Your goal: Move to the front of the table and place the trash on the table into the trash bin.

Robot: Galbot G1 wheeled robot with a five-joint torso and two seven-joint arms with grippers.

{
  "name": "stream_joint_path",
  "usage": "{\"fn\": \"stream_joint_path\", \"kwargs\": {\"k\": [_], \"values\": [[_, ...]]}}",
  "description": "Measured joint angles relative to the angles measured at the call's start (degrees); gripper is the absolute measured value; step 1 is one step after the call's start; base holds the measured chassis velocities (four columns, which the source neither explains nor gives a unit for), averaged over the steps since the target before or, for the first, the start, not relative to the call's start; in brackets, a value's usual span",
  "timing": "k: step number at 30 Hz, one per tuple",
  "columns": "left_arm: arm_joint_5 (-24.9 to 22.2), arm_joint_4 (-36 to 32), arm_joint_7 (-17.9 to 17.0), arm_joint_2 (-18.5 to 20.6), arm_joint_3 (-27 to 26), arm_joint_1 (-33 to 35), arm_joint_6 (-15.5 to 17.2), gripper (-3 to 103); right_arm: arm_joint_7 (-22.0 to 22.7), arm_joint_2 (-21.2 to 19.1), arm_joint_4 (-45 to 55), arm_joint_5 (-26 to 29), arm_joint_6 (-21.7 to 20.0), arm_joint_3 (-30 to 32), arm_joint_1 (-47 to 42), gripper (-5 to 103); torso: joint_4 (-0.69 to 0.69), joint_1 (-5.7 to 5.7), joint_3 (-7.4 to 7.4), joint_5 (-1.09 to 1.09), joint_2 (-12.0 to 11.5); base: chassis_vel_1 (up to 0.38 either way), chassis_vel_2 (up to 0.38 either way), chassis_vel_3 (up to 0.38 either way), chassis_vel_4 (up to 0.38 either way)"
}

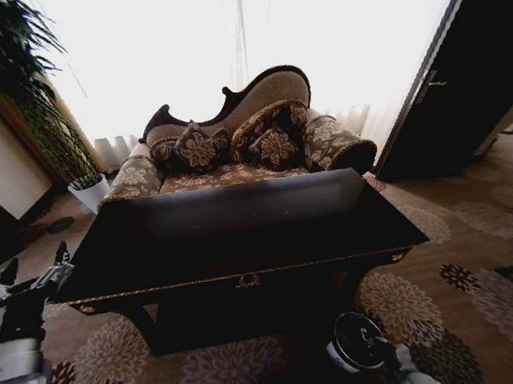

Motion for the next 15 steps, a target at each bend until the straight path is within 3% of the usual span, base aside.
{"fn": "stream_joint_path", "kwargs": {"k": [1, 5, 9, 10, 11, 15], "values": [[-0.06, 0.0, 0.0, 0.0, -0.18, 0.09, 0.0, 100, 0.05, 0.0, -0.22, -0.25, -0.1, -0.15, 0.07, -1, 0.0, 0.0, 0.0, 0.0, 0.0, 0.0, 0.0, 0.0, 0.0], [-0.42, -0.21, -0.01, 0.01, -0.64, 0.35, 0.0, 100, 0.16, 0.33, -0.37, -0.78, -0.45, -0.24, -0.1, 20, 0.0, 0.0, 0.0, 0.01, 0.0, 0.0, 0.0, 0.0, 0.0], [-0.45, -0.32, -0.01, -0.01, -0.64, 0.35, 0.0, 100, 0.24, 0.3, 0.04, -0.79, -0.54, -0.18, -0.45, 25, -0.01, 0.0, 0.0, 0.0, 0.0, 0.0, 0.0, 0.0, 0.0], [-0.45, -0.41, -0.01, -0.08, -0.59, 0.33, 0.0, 100, 0.24, 0.17, 0.38, -0.78, -0.55, -0.12, -0.77, 36, 0.0, 0.0, 0.0, 0.01, 0.0, 0.0, 0.0, 0.0, 0.0], [-0.45, -0.47, -0.01, -0.14, -0.5, 0.32, 0.0, 100, 0.24, 0.09, 0.57, -0.79, -0.55, -0.03, -0.97, 36, 0.0, 0.0, 0.0, 0.01, 0.0, 0.0, 0.0, 0.0, 0.0], [-0.43, -0.72, -0.01, -0.35, -0.24, 0.33, -0.05, 100, 0.22, -0.19, 1.47, -0.73, -0.55, 0.41, -1.8, 52, 0.0, 0.0, 0.0, 0.0, 0.0, 0.0, 0.0, 0.0, 0.0]]}}
